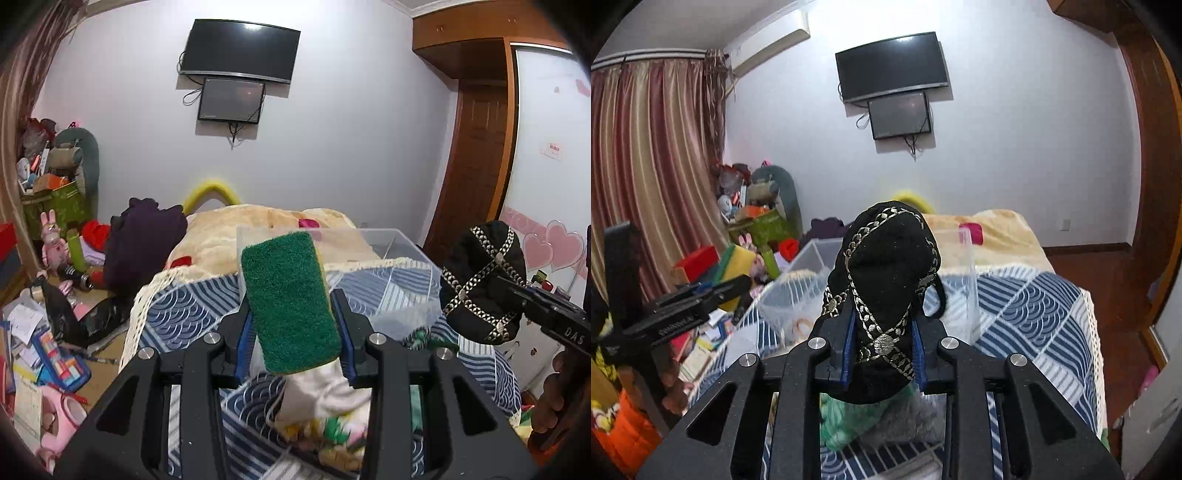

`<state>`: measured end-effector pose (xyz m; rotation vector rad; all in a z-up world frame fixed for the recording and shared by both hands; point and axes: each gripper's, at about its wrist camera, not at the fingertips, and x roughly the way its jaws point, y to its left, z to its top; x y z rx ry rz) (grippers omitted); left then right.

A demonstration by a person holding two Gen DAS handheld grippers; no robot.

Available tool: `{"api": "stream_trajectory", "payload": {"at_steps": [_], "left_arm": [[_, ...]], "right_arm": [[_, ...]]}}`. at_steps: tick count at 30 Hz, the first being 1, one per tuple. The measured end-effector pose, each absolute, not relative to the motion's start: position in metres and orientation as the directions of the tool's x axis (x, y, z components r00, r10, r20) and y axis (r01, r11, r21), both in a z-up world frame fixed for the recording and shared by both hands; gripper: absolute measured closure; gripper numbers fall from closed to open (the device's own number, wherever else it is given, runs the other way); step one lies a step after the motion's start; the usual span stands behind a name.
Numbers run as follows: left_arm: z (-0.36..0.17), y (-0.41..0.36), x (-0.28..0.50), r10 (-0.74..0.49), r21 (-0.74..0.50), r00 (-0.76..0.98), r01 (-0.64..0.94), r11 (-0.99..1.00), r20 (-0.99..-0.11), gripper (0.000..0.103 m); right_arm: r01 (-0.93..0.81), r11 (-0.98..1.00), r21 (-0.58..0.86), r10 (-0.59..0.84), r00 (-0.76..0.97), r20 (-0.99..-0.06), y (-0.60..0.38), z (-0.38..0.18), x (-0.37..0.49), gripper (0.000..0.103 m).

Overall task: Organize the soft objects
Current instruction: 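Grasp the green sponge with the left gripper while the right grasps the black hat, drop both into the box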

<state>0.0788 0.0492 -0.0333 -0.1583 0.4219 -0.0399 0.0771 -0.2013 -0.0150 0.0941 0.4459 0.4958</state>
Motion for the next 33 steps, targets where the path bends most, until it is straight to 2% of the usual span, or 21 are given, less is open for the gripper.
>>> {"api": "stream_trajectory", "payload": {"at_steps": [4, 9, 16, 22, 25, 27, 29, 33], "left_arm": [[-0.028, 0.047, 0.099, -0.078, -0.142, 0.909, 0.02, 0.99, -0.41, 0.065], [-0.029, 0.045, 0.128, -0.081, -0.129, 0.892, 0.025, 0.991, -0.446, 0.065], [-0.042, 0.043, 0.167, -0.099, -0.124, 0.846, 0.039, 0.992, -0.524, 0.065], [-0.061, 0.039, 0.188, -0.105, -0.121, 0.812, 0.043, 0.992, -0.574, 0.065], [-0.067, 0.034, 0.192, -0.101, -0.101, 0.804, 0.051, 0.994, -0.587, 0.061], [-0.069, 0.029, 0.192, -0.091, -0.081, 0.8, 0.053, 0.995, -0.593, 0.055], [-0.068, 0.025, 0.191, -0.098, -0.08, 0.799, 0.062, 0.995, -0.594, 0.042], [-0.06, 0.02, 0.181, -0.092, -0.068, 0.814, 0.064, 0.996, -0.573, 0.035]], "right_arm": [[-0.418, 0.888, 0.189, 0.459, 0.803, -0.381, -0.2, -0.01, 0.098, 0.08], [-0.394, 0.901, 0.18, 0.433, 0.802, -0.411, -0.189, -0.016, 0.134, 0.08], [-0.371, 0.906, 0.204, 0.421, 0.739, -0.525, -0.168, -0.047, 0.171, 0.08], [-0.365, 0.922, 0.127, 0.368, 0.729, -0.577, -0.149, -0.058, 0.174, 0.08], [-0.374, 0.922, 0.105, 0.362, 0.729, -0.581, -0.146, -0.055, 0.172, 0.076], [-0.376, 0.922, 0.091, 0.356, 0.735, -0.577, -0.149, -0.053, 0.17, 0.067], [-0.376, 0.923, 0.085, 0.355, 0.745, -0.565, -0.152, -0.05, 0.167, 0.049], [-0.382, 0.921, 0.079, 0.365, 0.77, -0.524, -0.158, -0.036, 0.158, 0.045]]}}
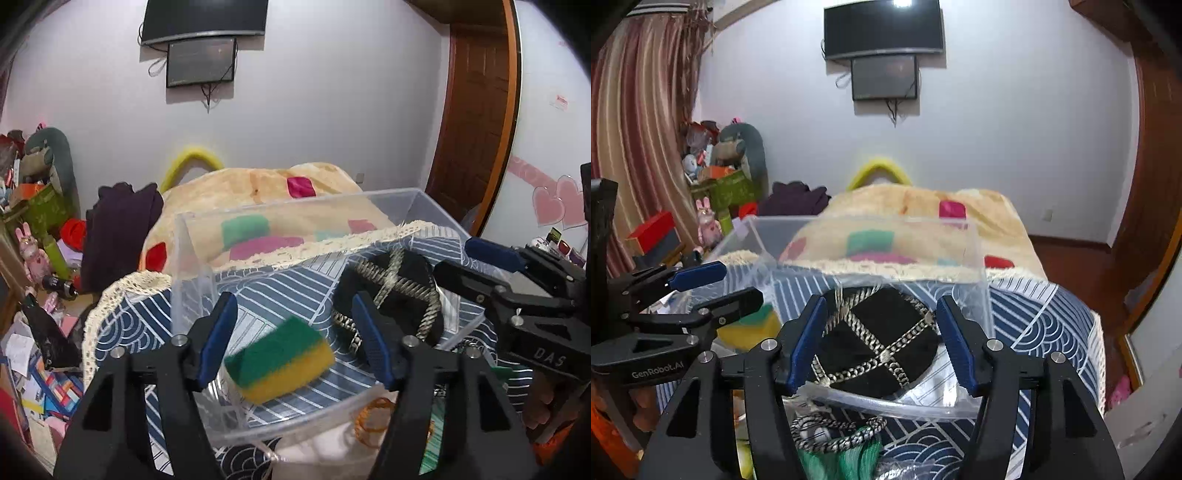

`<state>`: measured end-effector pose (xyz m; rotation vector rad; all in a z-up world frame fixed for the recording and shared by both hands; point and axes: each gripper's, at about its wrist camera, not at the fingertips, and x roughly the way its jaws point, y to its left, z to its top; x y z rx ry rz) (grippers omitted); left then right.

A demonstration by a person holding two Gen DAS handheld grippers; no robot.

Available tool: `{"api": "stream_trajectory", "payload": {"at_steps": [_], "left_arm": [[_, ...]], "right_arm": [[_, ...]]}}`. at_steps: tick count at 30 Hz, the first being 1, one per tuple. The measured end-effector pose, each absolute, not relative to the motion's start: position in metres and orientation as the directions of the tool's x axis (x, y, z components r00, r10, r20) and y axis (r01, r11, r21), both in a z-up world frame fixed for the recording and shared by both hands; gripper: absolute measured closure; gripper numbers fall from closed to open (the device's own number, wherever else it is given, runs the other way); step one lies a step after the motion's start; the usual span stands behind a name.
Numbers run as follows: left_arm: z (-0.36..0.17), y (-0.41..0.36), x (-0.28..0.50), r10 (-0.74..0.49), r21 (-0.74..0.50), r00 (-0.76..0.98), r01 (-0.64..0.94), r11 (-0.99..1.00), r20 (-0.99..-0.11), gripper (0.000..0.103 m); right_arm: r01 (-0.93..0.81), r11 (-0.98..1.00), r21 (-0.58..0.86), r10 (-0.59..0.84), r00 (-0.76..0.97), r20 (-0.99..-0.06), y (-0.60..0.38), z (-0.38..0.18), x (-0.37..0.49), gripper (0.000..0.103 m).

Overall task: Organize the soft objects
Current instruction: 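Grasp the green sponge with the left gripper while the right grasps the black hat, drop both into the box, then grasp the white drawstring pouch with the left gripper and drop it into the box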

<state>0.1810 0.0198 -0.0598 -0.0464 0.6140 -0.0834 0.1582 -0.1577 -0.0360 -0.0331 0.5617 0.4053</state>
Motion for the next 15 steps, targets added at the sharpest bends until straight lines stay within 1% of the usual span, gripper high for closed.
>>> {"api": "stream_trajectory", "payload": {"at_steps": [1, 2, 3, 4, 5, 7, 9, 15], "left_arm": [[-0.056, 0.02, 0.178, -0.089, -0.064, 0.819, 0.064, 0.996, -0.567, 0.029], [-0.052, 0.019, 0.174, -0.085, -0.06, 0.824, 0.062, 0.996, -0.56, 0.021], [-0.048, 0.018, 0.168, -0.079, -0.056, 0.831, 0.058, 0.997, -0.55, 0.016], [-0.044, 0.018, 0.162, -0.073, -0.053, 0.84, 0.052, 0.997, -0.538, 0.007], [-0.04, 0.019, 0.156, -0.063, -0.048, 0.849, 0.044, 0.998, -0.524, 0.001], [-0.033, 0.02, 0.142, -0.045, -0.037, 0.869, 0.031, 0.999, -0.492, 0.0], [-0.029, 0.02, 0.132, -0.039, -0.026, 0.877, 0.03, 0.999, -0.48, 0.0], [-0.043, 0.018, 0.109, -0.061, -0.043, 0.854, 0.045, 0.998, -0.517, 0.0]], "right_arm": [[-0.385, 0.919, 0.081, 0.37, 0.774, -0.514, -0.16, -0.032, 0.155, 0.044], [-0.385, 0.92, 0.078, 0.37, 0.783, -0.501, -0.162, -0.028, 0.151, 0.039], [-0.383, 0.921, 0.074, 0.369, 0.792, -0.487, -0.164, -0.023, 0.147, 0.035], [-0.383, 0.921, 0.072, 0.369, 0.799, -0.474, -0.166, -0.021, 0.143, 0.026], [-0.383, 0.921, 0.073, 0.373, 0.809, -0.455, -0.169, -0.017, 0.136, 0.019], [-0.383, 0.921, 0.074, 0.375, 0.818, -0.436, -0.172, -0.012, 0.126, 0.017], [-0.385, 0.921, 0.068, 0.374, 0.819, -0.436, -0.174, -0.012, 0.116, 0.017], [-0.386, 0.918, 0.089, 0.379, 0.789, -0.483, -0.178, -0.033, 0.103, 0.017]]}}
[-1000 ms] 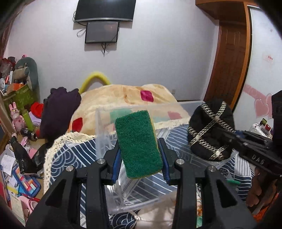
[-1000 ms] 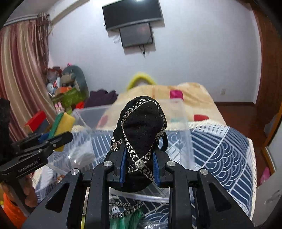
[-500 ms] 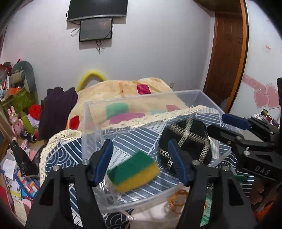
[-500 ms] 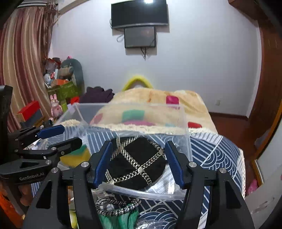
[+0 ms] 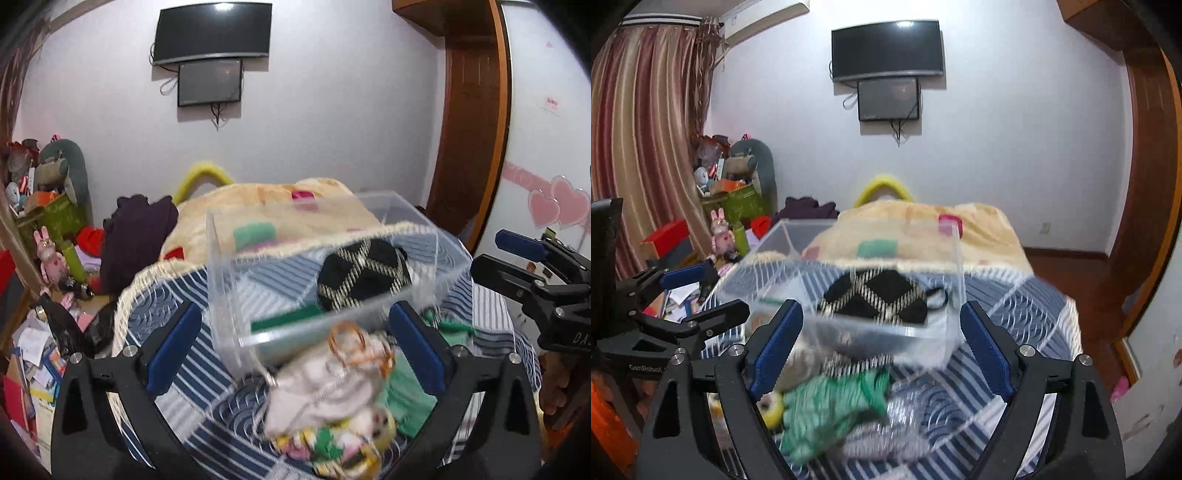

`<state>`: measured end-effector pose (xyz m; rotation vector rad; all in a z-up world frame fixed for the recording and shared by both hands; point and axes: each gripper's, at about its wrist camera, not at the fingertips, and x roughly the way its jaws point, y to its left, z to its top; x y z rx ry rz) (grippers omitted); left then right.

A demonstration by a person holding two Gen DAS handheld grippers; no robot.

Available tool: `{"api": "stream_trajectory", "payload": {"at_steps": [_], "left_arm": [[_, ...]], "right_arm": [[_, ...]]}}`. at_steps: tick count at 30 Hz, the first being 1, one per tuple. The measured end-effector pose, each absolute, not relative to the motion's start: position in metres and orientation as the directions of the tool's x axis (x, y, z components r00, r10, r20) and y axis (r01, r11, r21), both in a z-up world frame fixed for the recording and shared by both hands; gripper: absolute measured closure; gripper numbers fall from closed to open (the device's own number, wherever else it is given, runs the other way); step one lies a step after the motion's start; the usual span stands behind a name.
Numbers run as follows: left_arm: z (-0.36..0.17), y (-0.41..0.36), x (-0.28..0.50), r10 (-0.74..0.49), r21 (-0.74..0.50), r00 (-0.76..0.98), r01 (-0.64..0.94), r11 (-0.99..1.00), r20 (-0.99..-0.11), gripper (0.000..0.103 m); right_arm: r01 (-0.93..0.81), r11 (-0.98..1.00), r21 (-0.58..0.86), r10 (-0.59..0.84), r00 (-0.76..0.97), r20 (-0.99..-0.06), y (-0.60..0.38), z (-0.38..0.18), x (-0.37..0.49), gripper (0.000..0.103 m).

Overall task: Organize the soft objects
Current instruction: 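Grasp the white drawstring pouch with the left gripper and drop it into the box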

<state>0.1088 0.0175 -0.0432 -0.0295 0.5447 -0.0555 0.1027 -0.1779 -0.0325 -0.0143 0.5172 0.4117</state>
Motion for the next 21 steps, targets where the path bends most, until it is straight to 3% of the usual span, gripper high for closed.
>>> {"api": "stream_trajectory", "payload": {"at_steps": [6, 8, 12, 14, 16, 18, 20, 21], "left_arm": [[-0.075, 0.008, 0.099, -0.07, -0.036, 0.816, 0.061, 0.998, -0.574, 0.0], [-0.085, 0.006, 0.102, -0.085, -0.048, 0.795, 0.07, 0.996, -0.601, 0.0], [-0.097, 0.0, 0.114, -0.116, -0.067, 0.767, 0.095, 0.993, -0.632, 0.0], [-0.099, -0.002, 0.12, -0.13, -0.081, 0.759, 0.102, 0.991, -0.637, 0.0], [-0.102, -0.004, 0.126, -0.132, -0.085, 0.755, 0.101, 0.991, -0.643, 0.0], [-0.104, -0.006, 0.127, -0.141, -0.091, 0.755, 0.108, 0.99, -0.64, 0.007], [-0.106, -0.008, 0.125, -0.159, -0.101, 0.756, 0.123, 0.987, -0.634, 0.023], [-0.107, -0.009, 0.125, -0.17, -0.105, 0.751, 0.134, 0.985, -0.638, 0.026]], "right_arm": [[-0.411, 0.907, 0.088, 0.391, 0.747, -0.538, -0.172, -0.058, 0.101, 0.019], [-0.428, 0.9, 0.081, 0.398, 0.732, -0.553, -0.167, -0.062, 0.104, 0.027], [-0.452, 0.887, 0.095, 0.418, 0.699, -0.58, -0.162, -0.072, 0.114, 0.032], [-0.453, 0.886, 0.102, 0.419, 0.684, -0.598, -0.16, -0.077, 0.122, 0.044], [-0.453, 0.886, 0.098, 0.413, 0.675, -0.611, -0.159, -0.081, 0.129, 0.049], [-0.458, 0.885, 0.087, 0.409, 0.672, -0.617, -0.158, -0.083, 0.13, 0.054], [-0.467, 0.88, 0.092, 0.416, 0.661, -0.625, -0.157, -0.086, 0.131, 0.06], [-0.467, 0.88, 0.093, 0.416, 0.66, -0.625, -0.156, -0.086, 0.128, 0.06]]}}
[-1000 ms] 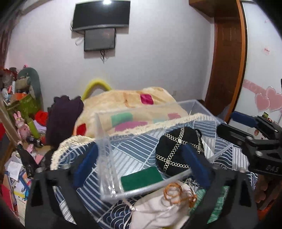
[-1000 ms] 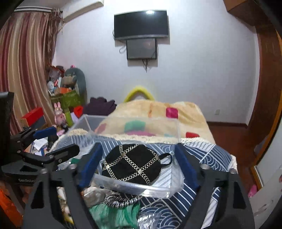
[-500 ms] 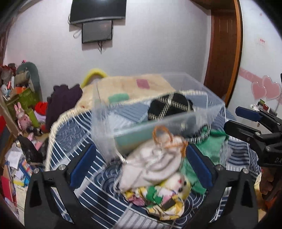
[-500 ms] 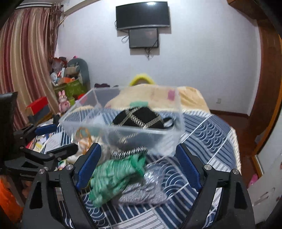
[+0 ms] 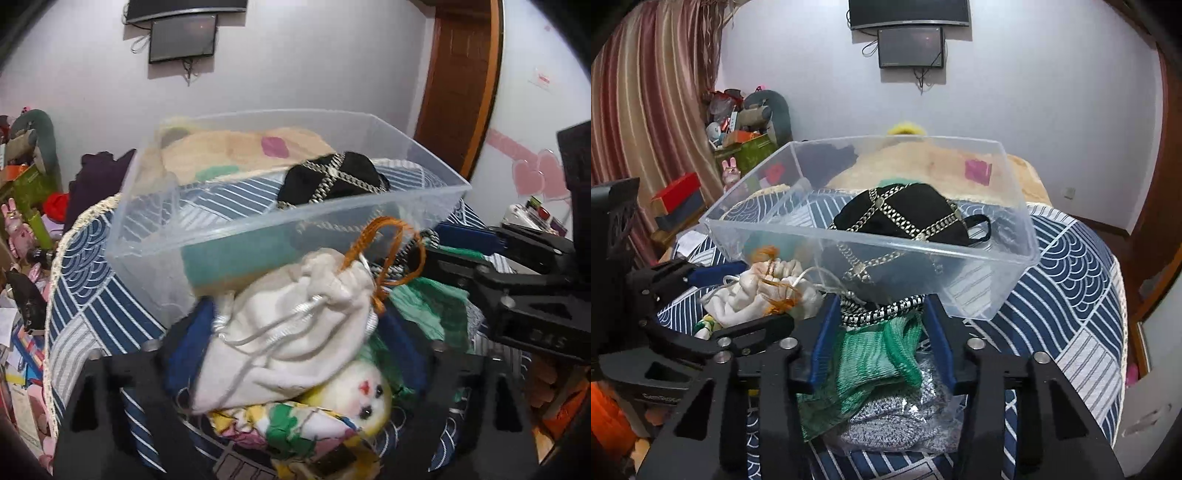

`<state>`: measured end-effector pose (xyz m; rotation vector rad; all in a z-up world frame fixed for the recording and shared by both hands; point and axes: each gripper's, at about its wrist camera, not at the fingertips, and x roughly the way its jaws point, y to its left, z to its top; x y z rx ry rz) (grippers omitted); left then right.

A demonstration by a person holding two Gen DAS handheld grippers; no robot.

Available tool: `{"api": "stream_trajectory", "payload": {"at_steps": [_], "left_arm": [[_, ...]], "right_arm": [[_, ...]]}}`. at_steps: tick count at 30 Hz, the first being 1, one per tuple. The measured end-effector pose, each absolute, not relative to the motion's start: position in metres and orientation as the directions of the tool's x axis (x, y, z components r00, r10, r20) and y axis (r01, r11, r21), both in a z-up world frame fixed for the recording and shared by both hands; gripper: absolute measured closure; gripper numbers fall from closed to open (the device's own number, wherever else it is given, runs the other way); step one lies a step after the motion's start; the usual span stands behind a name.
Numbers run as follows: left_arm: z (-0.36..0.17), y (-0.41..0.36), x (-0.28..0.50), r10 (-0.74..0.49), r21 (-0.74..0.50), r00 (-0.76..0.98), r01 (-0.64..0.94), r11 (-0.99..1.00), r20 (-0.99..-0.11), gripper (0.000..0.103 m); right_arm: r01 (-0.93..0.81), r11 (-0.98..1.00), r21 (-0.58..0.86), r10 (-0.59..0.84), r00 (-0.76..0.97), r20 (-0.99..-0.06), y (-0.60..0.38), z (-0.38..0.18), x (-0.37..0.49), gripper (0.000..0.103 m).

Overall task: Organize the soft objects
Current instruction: 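Grasp the white drawstring pouch with the left gripper and drop it into the box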

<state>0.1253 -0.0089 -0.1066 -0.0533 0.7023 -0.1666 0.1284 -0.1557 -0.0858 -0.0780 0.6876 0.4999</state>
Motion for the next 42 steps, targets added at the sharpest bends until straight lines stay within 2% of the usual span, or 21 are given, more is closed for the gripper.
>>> {"api": "stream_trajectory", "payload": {"at_steps": [3, 5, 6, 7, 8, 11, 20, 30, 35, 36, 37, 38, 40, 42], "left_arm": [[-0.11, -0.011, 0.126, -0.186, -0.112, 0.74, 0.149, 0.983, -0.647, 0.042], [-0.111, -0.01, 0.126, -0.191, -0.116, 0.738, 0.152, 0.982, -0.647, 0.056], [-0.11, -0.009, 0.126, -0.192, -0.118, 0.739, 0.152, 0.981, -0.645, 0.059], [-0.109, -0.009, 0.124, -0.196, -0.122, 0.741, 0.154, 0.98, -0.642, 0.063], [-0.109, -0.008, 0.122, -0.201, -0.126, 0.743, 0.157, 0.98, -0.638, 0.07], [-0.105, -0.007, 0.115, -0.207, -0.13, 0.754, 0.162, 0.978, -0.623, 0.08], [-0.075, 0.001, 0.081, -0.196, -0.124, 0.821, 0.153, 0.98, -0.536, 0.084], [-0.028, 0.017, 0.067, -0.169, -0.13, 0.892, 0.126, 0.983, -0.42, 0.083], [-0.01, 0.023, 0.079, -0.151, -0.121, 0.915, 0.114, 0.986, -0.373, 0.083], [-0.01, 0.024, 0.082, -0.139, -0.115, 0.918, 0.104, 0.988, -0.372, 0.083], [-0.011, 0.026, 0.086, -0.131, -0.112, 0.919, 0.095, 0.989, -0.373, 0.083], [-0.013, 0.027, 0.092, -0.127, -0.111, 0.918, 0.091, 0.99, -0.377, 0.083], [-0.018, 0.03, 0.101, -0.119, -0.113, 0.914, 0.081, 0.99, -0.388, 0.083], [-0.024, 0.031, 0.112, -0.113, -0.113, 0.909, 0.073, 0.991, -0.401, 0.083]], "right_arm": [[-0.465, 0.882, 0.083, 0.411, 0.67, -0.618, -0.156, -0.084, 0.125, 0.066], [-0.461, 0.884, 0.077, 0.408, 0.682, -0.607, -0.158, -0.082, 0.123, 0.072], [-0.462, 0.884, 0.076, 0.41, 0.686, -0.601, -0.159, -0.08, 0.121, 0.075], [-0.463, 0.883, 0.075, 0.411, 0.687, -0.599, -0.16, -0.079, 0.121, 0.086], [-0.462, 0.884, 0.074, 0.41, 0.687, -0.6, -0.16, -0.078, 0.121, 0.092], [-0.47, 0.88, 0.072, 0.418, 0.692, -0.589, -0.161, -0.077, 0.118, 0.093], [-0.481, 0.874, 0.065, 0.435, 0.718, -0.543, -0.165, -0.062, 0.099, 0.095], [-0.475, 0.879, 0.033, 0.442, 0.788, -0.428, -0.168, -0.021, 0.084, 0.097], [-0.449, 0.893, 0.037, 0.415, 0.789, -0.453, -0.169, -0.02, 0.099, 0.096], [-0.453, 0.89, 0.05, 0.421, 0.778, -0.466, -0.172, -0.024, 0.1, 0.094], [-0.449, 0.892, 0.062, 0.42, 0.768, -0.484, -0.174, -0.03, 0.102, 0.087], [-0.441, 0.896, 0.058, 0.408, 0.764, -0.5, -0.176, -0.037, 0.103, 0.076], [-0.427, 0.903, 0.049, 0.387, 0.758, -0.525, -0.177, -0.047, 0.103, 0.064], [-0.426, 0.903, 0.06, 0.384, 0.736, -0.557, -0.178, -0.059, 0.11, 0.064]]}}
